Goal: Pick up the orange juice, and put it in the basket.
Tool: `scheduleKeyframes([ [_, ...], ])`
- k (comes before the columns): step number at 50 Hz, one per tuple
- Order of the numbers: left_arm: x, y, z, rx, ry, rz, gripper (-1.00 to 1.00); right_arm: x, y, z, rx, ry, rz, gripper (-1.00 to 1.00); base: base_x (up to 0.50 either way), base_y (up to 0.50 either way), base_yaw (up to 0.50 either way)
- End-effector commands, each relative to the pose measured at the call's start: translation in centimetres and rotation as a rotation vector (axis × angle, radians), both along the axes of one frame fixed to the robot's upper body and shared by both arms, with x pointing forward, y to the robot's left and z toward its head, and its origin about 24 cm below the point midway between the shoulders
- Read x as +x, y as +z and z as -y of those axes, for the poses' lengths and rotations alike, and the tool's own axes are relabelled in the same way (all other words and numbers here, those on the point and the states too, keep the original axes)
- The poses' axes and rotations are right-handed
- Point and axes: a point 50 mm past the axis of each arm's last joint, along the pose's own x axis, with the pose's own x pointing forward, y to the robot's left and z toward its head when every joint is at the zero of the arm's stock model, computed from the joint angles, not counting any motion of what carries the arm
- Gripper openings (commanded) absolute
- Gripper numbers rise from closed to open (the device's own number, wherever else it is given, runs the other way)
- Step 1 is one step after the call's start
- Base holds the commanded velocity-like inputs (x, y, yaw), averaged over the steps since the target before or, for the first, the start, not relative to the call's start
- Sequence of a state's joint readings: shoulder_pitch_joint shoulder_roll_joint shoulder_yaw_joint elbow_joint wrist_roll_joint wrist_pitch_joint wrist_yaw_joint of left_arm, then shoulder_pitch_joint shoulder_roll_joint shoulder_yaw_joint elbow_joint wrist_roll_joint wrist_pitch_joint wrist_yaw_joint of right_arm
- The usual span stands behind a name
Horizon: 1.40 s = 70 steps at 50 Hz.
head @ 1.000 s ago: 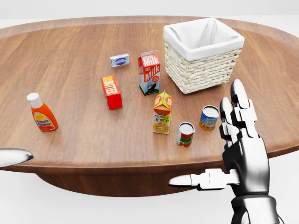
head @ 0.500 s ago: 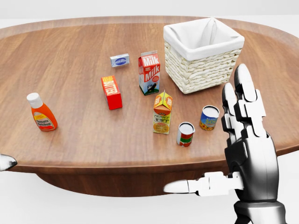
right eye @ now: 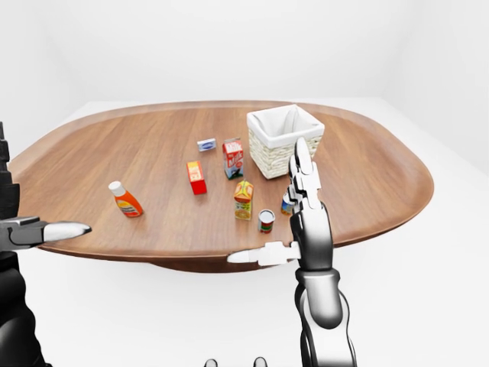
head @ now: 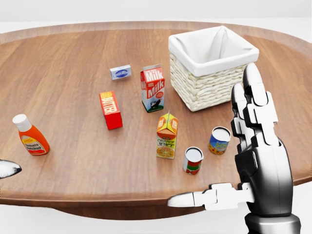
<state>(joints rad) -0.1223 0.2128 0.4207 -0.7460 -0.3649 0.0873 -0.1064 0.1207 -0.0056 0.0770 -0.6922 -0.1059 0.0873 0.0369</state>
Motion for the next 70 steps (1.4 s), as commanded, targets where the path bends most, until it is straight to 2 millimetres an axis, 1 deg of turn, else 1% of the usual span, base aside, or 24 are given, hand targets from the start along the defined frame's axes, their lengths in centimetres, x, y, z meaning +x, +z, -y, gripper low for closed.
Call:
scheduleKeyframes([
  [1, 0.4, -0.3, 0.0, -0.002, -0.003, -0.019, 1.0, 0.0, 0.0, 0.0, -0.014, -0.003, 0.001, 1.0, 0.5, -0.11, 0.0],
  [10, 0.7, -0.5, 0.0, 0.0, -0.006, -0.034, 1.0, -0.1, 0.1, 0.0, -0.018, -0.005, 0.006, 1.0, 0.5, -0.11, 0.0],
  [25, 0.5, -0.4, 0.0, 0.002, -0.007, -0.024, 1.0, -0.2, 0.5, 0.0, -0.037, -0.007, 0.025, 1.0, 0.5, -0.11, 0.0],
  [31, 0.4, -0.4, 0.0, 0.004, -0.007, -0.023, 1.0, 0.0, -0.1, -0.1, -0.073, -0.013, -0.003, 1.0, 0.5, -0.11, 0.0],
  [36, -0.2, 0.1, 0.0, 0.005, -0.006, 0.008, 1.0, 0.1, -0.5, 0.0, -0.098, -0.015, -0.022, 1.0, 0.5, -0.12, 0.0],
  [45, -0.5, 0.4, 0.1, 0.007, -0.006, 0.023, 1.0, 0.1, -1.1, -0.2, -0.148, -0.015, -0.052, 1.0, 0.5, -0.18, 0.0],
  [60, -0.3, 0.3, 0.1, 0.007, -0.009, 0.018, 1.0, -0.1, -0.4, -0.1, -0.138, -0.023, -0.022, 1.0, 0.48, 0.13, 0.0],
  [65, -0.4, 0.3, 0.1, 0.007, -0.009, 0.021, 1.0, -0.2, -0.1, 0.0, -0.14, -0.036, -0.002, 1.0, 0.04, 0.0, 0.0],
  [70, -0.3, 0.3, 0.1, 0.008, -0.009, 0.017, 1.0, -0.5, 0.8, -0.2, -0.174, -0.051, 0.043, 1.0, 0.0, 0.0, 0.0],
])
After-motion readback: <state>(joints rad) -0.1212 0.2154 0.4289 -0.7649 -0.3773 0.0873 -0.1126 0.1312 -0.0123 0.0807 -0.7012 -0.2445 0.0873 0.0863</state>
